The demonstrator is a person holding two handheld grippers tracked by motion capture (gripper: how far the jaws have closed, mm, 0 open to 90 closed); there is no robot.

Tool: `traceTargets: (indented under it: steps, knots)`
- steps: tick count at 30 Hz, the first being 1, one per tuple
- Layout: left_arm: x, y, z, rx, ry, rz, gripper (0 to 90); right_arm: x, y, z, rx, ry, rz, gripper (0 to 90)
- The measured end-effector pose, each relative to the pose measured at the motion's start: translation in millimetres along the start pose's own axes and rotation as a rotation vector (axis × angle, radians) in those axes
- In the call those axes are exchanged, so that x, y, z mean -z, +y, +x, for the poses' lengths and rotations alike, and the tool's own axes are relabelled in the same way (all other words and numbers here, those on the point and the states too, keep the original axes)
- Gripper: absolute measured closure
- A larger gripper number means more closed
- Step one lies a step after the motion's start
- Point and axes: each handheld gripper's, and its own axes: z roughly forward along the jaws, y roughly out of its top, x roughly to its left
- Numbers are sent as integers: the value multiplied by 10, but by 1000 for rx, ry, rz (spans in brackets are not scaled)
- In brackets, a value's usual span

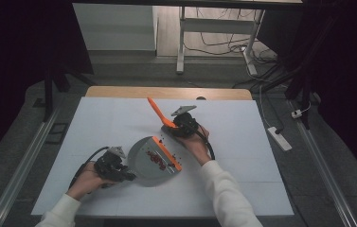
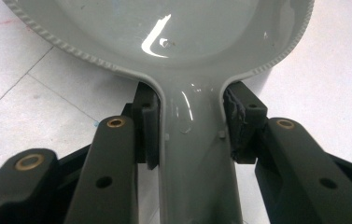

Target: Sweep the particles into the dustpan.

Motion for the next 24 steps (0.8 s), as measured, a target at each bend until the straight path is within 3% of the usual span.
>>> traceTargets:
  steps: [2,5,8,11,15,18,21,24]
  knots:
    - [0,-1,1,0,-1,-1,618,1,-1,37,-3,15,3,702]
    - [-1,-1,2,0,-1,-1,618,26,-8,120,35,35,19,702]
    - [2,0,1,0,1,-1,618,71,-39,204,27,98,24,702]
    - [1,0,0,1,1,1,618,133,-84,323,45,122,21,702]
    - [1,1,0,0,2,1,618,267,-116,449,5,245,-8,704]
    - [2,1,-1,-1,3,1,618,425,-91,515,53,215,-46,704]
    - [2,1,-5,-1,5,2,618,582,-98,419,20,164,-114,703]
    - [0,-1,-5,1,4,2,618,662,-151,302,-13,102,-112,703]
